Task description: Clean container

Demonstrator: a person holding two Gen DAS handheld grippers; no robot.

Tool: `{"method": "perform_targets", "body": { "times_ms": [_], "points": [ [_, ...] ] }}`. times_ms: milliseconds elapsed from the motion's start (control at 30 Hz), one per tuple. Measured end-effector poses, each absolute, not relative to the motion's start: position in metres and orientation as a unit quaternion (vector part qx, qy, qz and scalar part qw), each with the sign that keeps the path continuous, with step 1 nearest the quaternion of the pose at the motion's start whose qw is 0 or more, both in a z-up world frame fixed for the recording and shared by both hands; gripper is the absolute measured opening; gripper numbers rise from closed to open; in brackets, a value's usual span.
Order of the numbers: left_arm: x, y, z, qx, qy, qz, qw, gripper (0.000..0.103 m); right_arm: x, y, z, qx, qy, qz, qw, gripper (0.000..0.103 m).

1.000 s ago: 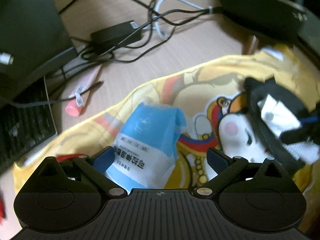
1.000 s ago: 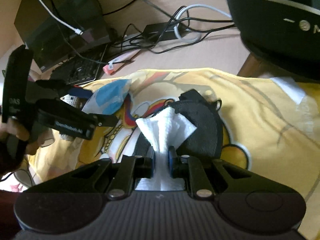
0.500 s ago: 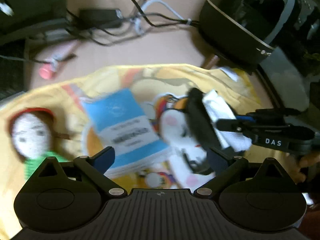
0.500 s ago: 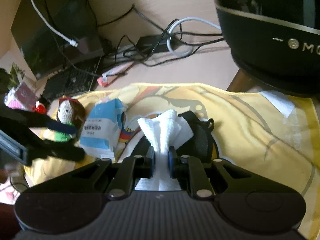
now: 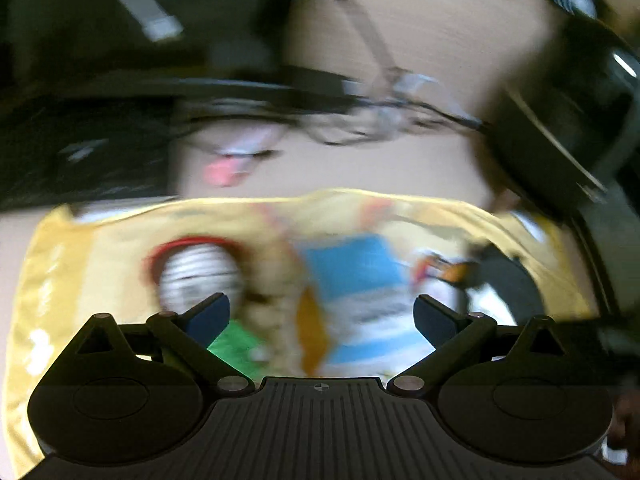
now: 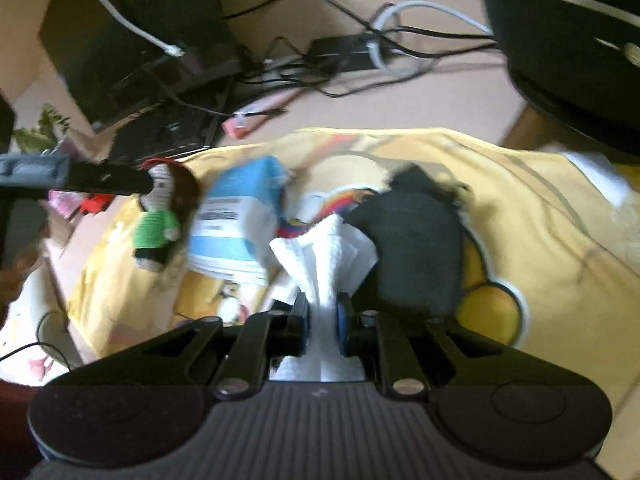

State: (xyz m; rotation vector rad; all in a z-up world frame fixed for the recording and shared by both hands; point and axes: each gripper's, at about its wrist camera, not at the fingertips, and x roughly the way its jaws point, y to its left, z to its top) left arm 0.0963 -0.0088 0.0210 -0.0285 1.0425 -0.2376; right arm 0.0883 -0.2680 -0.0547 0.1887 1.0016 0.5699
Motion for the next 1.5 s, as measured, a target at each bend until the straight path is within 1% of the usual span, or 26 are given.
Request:
{"method": "perform_targets", "body": {
  "times_ms": [100, 200, 333, 367, 467, 533, 567, 667, 733, 833, 933, 967, 1000, 1033, 1067, 1100, 1167, 1233, 1400, 1500],
  "points": [
    [0.095, -0.038, 0.018, 0.012, 0.499, -0.166, 0.85, 0.101, 0.085, -0.287, -0.051, 0.088, 0.465, 0.23, 0.85, 0.016],
    [0.094, -0.068, 0.016, 0.038, 0.5, -0.219, 0.837, 0.101, 0.076, -0.301, -0.04, 0.036, 0.429, 0.172, 0.886, 0.016],
    [0.09, -0.082, 0.007, 0.048, 0.508, -0.243, 0.825, 0.101, 0.076, -0.33, -0.037, 0.028, 0.415, 0.113, 0.902, 0.016],
    [0.089, -0.085, 0.005, 0.05, 0.511, -0.247, 0.822, 0.101, 0.078, -0.337, -0.04, 0.034, 0.419, 0.104, 0.902, 0.017],
    [0.085, -0.094, -0.001, 0.055, 0.517, -0.262, 0.813, 0.101, 0.083, -0.351, -0.046, 0.051, 0.43, 0.089, 0.897, 0.027],
    [0.082, -0.1, -0.006, 0.058, 0.521, -0.271, 0.807, 0.101, 0.081, -0.353, -0.042, 0.042, 0.418, 0.079, 0.904, 0.043],
    [0.081, -0.103, -0.008, 0.06, 0.524, -0.276, 0.804, 0.101, 0.08, -0.353, -0.039, 0.036, 0.41, 0.074, 0.908, 0.046],
    [0.078, -0.105, -0.016, 0.048, 0.536, -0.274, 0.797, 0.101, 0.077, -0.353, -0.023, 0.029, 0.381, 0.068, 0.922, 0.046],
    [0.077, -0.107, -0.019, 0.049, 0.54, -0.264, 0.797, 0.101, 0.076, -0.354, -0.016, 0.052, 0.378, 0.093, 0.92, 0.048],
    [0.075, -0.11, -0.02, 0.053, 0.54, -0.259, 0.799, 0.101, 0.081, -0.348, -0.023, 0.11, 0.406, 0.149, 0.895, 0.049],
    [0.074, -0.11, -0.017, 0.054, 0.537, -0.261, 0.8, 0.101, 0.085, -0.33, -0.047, 0.11, 0.445, 0.163, 0.874, 0.049],
    [0.073, -0.11, -0.017, 0.055, 0.537, -0.259, 0.801, 0.101, 0.085, -0.323, -0.054, 0.102, 0.452, 0.164, 0.871, 0.049],
    [0.073, -0.109, -0.017, 0.055, 0.538, -0.258, 0.801, 0.101, 0.085, -0.318, -0.058, 0.103, 0.457, 0.171, 0.867, 0.043],
    [0.073, -0.108, -0.016, 0.056, 0.538, -0.256, 0.801, 0.101, 0.085, -0.314, -0.062, 0.108, 0.46, 0.18, 0.863, 0.031],
    [0.073, -0.107, -0.016, 0.056, 0.539, -0.254, 0.801, 0.101, 0.084, -0.31, -0.064, 0.115, 0.46, 0.19, 0.859, 0.028],
    [0.073, -0.107, -0.016, 0.056, 0.539, -0.253, 0.801, 0.101, 0.083, -0.307, -0.063, 0.119, 0.457, 0.199, 0.859, 0.022],
    [0.074, -0.107, -0.017, 0.057, 0.54, -0.252, 0.801, 0.101, 0.081, -0.303, -0.057, 0.107, 0.443, 0.207, 0.866, 0.015],
    [0.074, -0.108, -0.017, 0.058, 0.541, -0.253, 0.8, 0.101, 0.079, -0.302, -0.045, 0.087, 0.419, 0.201, 0.881, 0.011],
    [0.073, -0.108, -0.02, 0.058, 0.546, -0.257, 0.796, 0.101, 0.081, -0.312, -0.013, 0.048, 0.364, 0.163, 0.916, 0.01],
    [0.073, -0.108, -0.022, 0.056, 0.548, -0.254, 0.795, 0.101, 0.08, -0.304, 0.002, -0.029, 0.319, 0.122, 0.939, 0.01]
  ]
}}
